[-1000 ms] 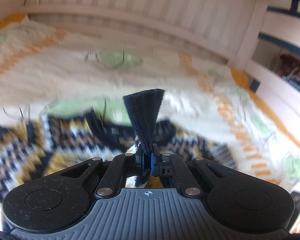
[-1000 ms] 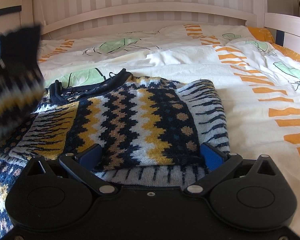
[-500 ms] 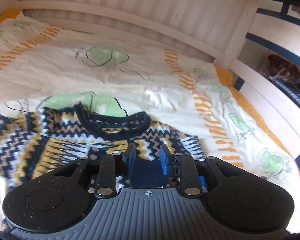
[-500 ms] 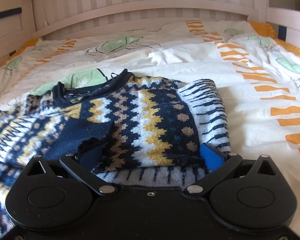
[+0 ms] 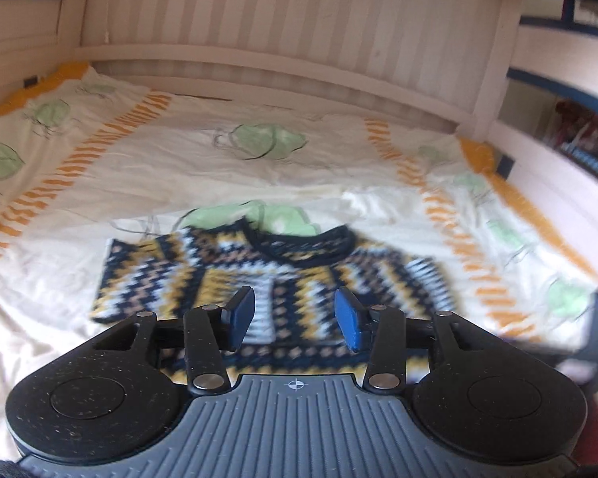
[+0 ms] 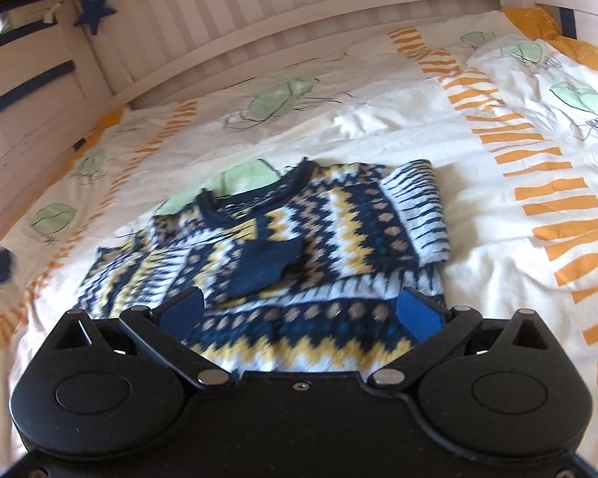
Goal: Fold small clothes
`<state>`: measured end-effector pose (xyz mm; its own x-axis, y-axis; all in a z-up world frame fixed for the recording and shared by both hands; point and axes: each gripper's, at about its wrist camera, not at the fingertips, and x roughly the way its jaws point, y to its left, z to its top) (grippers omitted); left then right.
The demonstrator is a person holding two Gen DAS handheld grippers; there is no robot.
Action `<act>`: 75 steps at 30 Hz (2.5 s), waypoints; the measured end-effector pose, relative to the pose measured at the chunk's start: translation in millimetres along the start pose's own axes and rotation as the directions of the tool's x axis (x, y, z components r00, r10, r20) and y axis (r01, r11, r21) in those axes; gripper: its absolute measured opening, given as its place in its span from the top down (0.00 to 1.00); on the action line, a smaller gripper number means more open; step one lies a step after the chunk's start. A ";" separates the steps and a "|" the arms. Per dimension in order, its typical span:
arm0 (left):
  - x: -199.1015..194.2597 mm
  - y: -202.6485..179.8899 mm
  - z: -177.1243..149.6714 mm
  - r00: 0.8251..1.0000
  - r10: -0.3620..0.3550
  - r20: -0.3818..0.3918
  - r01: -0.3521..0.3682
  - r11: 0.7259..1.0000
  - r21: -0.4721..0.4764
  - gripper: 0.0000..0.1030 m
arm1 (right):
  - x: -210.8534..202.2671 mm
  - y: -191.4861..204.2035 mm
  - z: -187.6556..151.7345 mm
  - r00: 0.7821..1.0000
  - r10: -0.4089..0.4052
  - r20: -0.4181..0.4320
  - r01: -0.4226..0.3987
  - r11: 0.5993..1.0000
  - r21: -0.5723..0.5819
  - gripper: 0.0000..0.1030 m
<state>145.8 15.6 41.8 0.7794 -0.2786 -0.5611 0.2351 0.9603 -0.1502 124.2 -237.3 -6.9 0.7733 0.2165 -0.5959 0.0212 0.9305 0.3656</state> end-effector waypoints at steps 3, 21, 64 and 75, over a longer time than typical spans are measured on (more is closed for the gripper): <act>13.4 6.3 -21.3 0.998 0.052 -0.022 -0.051 0.998 0.035 0.58 | -3.2 5.8 1.0 1.000 0.026 0.013 -0.025 1.000 -0.006 0.01; 98.9 45.7 -87.2 0.980 0.183 -0.080 -0.175 0.980 0.096 0.49 | 58.1 12.0 12.9 0.998 0.059 -0.010 -0.060 0.998 -0.035 0.01; 108.2 49.1 -101.8 0.982 0.189 -0.030 -0.185 0.979 0.090 0.37 | 54.1 -25.0 97.0 0.999 -0.044 0.026 0.044 0.999 -0.018 0.88; 108.1 49.2 -101.6 0.981 0.190 -0.030 -0.186 0.978 0.092 0.37 | 85.7 -65.2 54.8 0.978 -0.183 -0.100 0.185 0.983 0.007 0.63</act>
<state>182.7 34.3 -109.0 0.7920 -0.0909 -0.6037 0.1381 0.9899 0.0321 223.8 -295.6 -42.6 0.6889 0.0708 -0.7214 0.1680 0.9525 0.2539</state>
